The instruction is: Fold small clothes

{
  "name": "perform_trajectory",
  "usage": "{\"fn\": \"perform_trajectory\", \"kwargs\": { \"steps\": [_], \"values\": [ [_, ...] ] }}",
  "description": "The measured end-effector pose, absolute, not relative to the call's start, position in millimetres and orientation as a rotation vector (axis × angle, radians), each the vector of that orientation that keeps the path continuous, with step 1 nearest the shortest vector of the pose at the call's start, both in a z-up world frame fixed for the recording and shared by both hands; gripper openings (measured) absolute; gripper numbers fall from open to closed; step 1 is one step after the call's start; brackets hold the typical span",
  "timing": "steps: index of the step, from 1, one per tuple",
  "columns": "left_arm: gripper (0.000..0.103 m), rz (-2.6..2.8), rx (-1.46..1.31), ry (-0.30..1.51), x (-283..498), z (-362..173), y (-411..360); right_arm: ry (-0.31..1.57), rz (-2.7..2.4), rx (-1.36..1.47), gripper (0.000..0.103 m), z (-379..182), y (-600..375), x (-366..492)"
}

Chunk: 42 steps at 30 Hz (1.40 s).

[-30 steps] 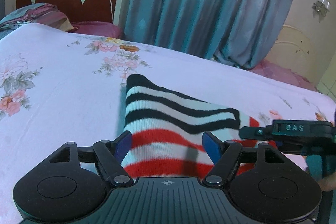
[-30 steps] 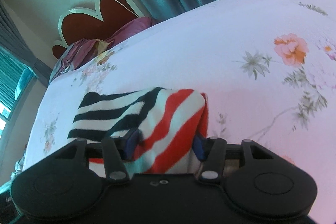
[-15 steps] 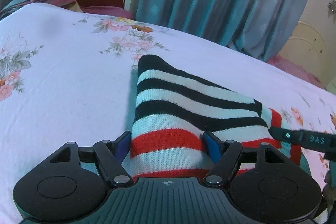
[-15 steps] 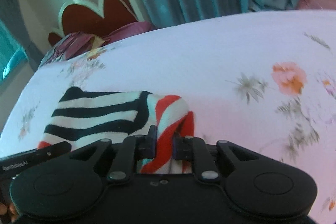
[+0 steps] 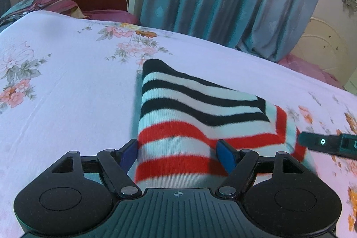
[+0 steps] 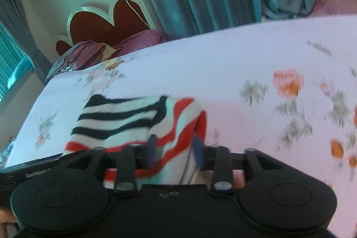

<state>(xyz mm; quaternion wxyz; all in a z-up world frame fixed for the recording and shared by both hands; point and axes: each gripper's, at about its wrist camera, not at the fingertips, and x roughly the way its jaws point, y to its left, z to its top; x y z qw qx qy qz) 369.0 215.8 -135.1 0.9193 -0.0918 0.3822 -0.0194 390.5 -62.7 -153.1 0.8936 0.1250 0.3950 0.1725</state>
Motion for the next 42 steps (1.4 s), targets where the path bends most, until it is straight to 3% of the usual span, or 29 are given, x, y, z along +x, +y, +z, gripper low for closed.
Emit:
{"fn": "perform_trajectory", "kwargs": {
  "steps": [14,19,29,38,42],
  "values": [
    [0.075,-0.079,-0.158,0.795,328.9,-134.8,217.6,0.895,0.401,0.430,0.019,-166.2,-71.1,342.5],
    [0.075,-0.095,-0.160,0.790,324.2,-141.4,219.6,0.918,0.367,0.375,0.018,-173.6,-71.6,339.0],
    [0.075,-0.126,-0.145,0.805,289.9,-130.9,225.2,0.924,0.392,0.390,0.030,-162.0,-83.4,298.6],
    [0.074,-0.124,-0.196,0.825,264.1,-153.1,234.2,0.927,0.360,0.375,0.016,-174.5,-82.7,263.5],
    [0.074,-0.127,-0.183,0.815,261.4,-157.9,234.1,0.969,0.342,0.394,0.021,-196.3,-87.3,267.6]
  ]
}}
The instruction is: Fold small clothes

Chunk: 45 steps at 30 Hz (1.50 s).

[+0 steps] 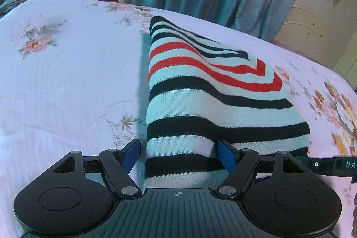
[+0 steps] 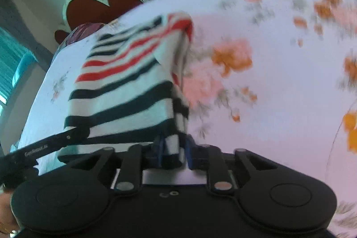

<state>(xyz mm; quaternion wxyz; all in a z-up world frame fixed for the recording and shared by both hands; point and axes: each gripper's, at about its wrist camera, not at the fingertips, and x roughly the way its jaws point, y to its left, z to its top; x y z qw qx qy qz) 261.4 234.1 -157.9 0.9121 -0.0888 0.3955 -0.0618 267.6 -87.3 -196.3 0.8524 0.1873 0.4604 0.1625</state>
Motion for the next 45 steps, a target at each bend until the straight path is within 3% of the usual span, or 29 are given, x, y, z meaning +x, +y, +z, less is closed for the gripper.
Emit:
{"fn": "perform_trajectory", "kwargs": {
  "steps": [2,12,24,34,36,38,45],
  "values": [
    [0.074,-0.125,-0.190,0.824,260.2,-155.9,236.6,0.964,0.332,0.389,0.026,-190.8,-87.1,267.0],
    [0.075,-0.136,-0.164,0.750,246.7,-125.8,228.1,0.764,0.324,0.157,0.026,-134.3,-51.2,264.9],
    [0.075,-0.119,-0.126,0.826,265.7,-147.3,218.5,0.786,0.262,-0.005,0.023,-167.9,-17.8,290.4],
    [0.075,-0.115,-0.141,0.830,257.0,-128.2,221.3,0.758,0.268,-0.018,0.023,-147.9,-10.5,256.7],
    [0.078,-0.111,-0.136,0.837,256.6,-127.0,219.6,0.824,0.243,-0.029,0.020,-165.2,-12.7,258.7],
    [0.103,-0.107,-0.132,0.843,255.6,-125.5,218.1,0.839,0.245,0.023,0.020,-174.7,-18.1,260.5],
    [0.103,-0.057,-0.058,0.883,253.3,-123.4,208.8,0.844,0.248,0.032,0.020,-180.4,-15.1,261.9]
  ]
}}
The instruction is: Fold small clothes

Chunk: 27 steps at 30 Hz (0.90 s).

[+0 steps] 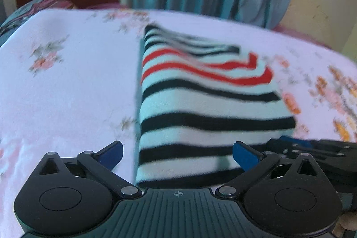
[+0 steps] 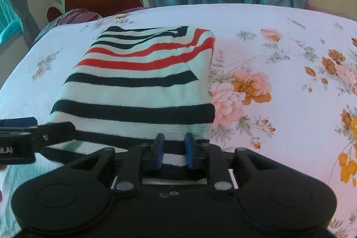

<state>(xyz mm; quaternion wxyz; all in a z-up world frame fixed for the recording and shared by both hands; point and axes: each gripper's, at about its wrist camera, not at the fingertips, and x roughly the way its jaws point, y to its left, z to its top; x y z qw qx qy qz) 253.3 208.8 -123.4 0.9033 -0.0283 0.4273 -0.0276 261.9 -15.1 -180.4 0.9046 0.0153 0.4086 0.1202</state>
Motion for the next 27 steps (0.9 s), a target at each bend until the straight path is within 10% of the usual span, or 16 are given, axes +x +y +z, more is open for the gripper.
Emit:
{"fn": "perform_trajectory", "kwargs": {
  "steps": [27],
  "values": [
    [0.103,0.104,0.041,0.903,244.5,-120.6,180.3,0.861,0.278,-0.166,0.035,-175.2,8.4,259.7]
  ]
}}
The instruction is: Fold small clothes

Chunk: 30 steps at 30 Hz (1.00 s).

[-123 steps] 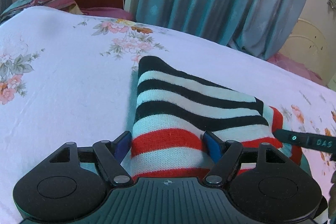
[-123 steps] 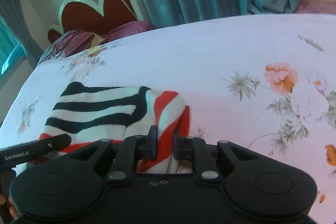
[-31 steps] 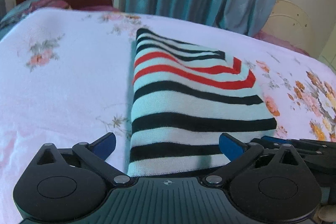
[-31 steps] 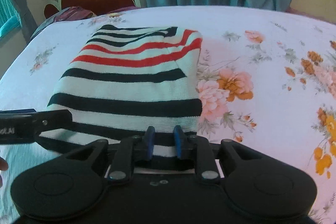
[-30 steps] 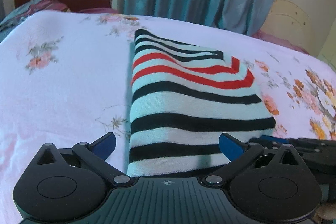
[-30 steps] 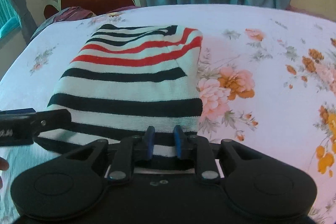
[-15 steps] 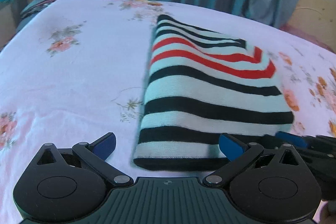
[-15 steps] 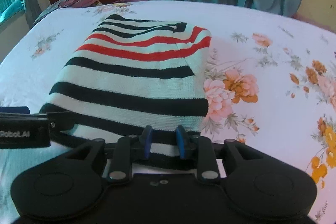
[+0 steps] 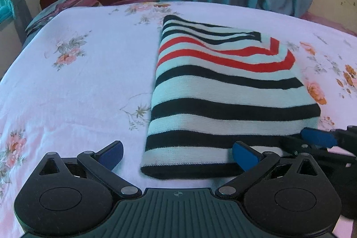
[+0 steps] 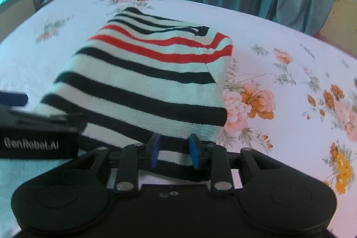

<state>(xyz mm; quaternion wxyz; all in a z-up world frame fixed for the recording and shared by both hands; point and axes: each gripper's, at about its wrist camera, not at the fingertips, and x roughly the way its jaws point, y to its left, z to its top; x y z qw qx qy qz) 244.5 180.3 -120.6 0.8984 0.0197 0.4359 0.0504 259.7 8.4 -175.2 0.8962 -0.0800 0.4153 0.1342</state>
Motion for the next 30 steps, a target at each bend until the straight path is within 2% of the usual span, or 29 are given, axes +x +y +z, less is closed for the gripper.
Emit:
{"fn": "perform_trajectory", "kwargs": {
  "steps": [4,7,15,16,21,22,23,24,30],
  "values": [
    [0.103,0.098,0.060,0.872,230.8,-107.3,178.8,0.853,0.295,-0.034,0.041,-161.1,-6.4,249.5],
    [0.103,0.090,0.028,0.853,212.5,-91.5,181.5,0.841,0.294,-0.007,0.055,-149.4,-14.3,231.6],
    [0.103,0.087,0.035,0.770,133.9,-42.7,180.8,0.801,0.364,0.051,0.073,-110.6,-44.3,154.0],
    [0.103,0.089,0.032,0.759,121.7,-36.5,181.0,0.793,0.374,0.052,0.078,-105.2,-46.9,143.1],
    [0.103,0.096,0.040,0.721,56.8,-5.3,179.1,0.754,0.394,0.044,0.082,-75.3,-61.9,82.7],
    [0.103,0.100,0.041,0.710,43.8,1.5,179.5,0.739,0.391,0.047,0.087,-68.7,-64.4,70.7],
    [0.103,0.109,0.041,0.697,29.1,8.7,179.7,0.722,0.383,0.049,0.096,-62.4,-67.2,60.2],
    [0.103,0.117,0.038,0.686,15.7,15.5,180.2,0.689,0.362,0.050,0.100,-53.7,-70.1,45.5],
    [0.103,0.137,-0.017,0.636,-53.1,51.3,187.2,0.515,0.275,0.015,0.102,-9.0,-75.4,-22.9]
  ]
}}
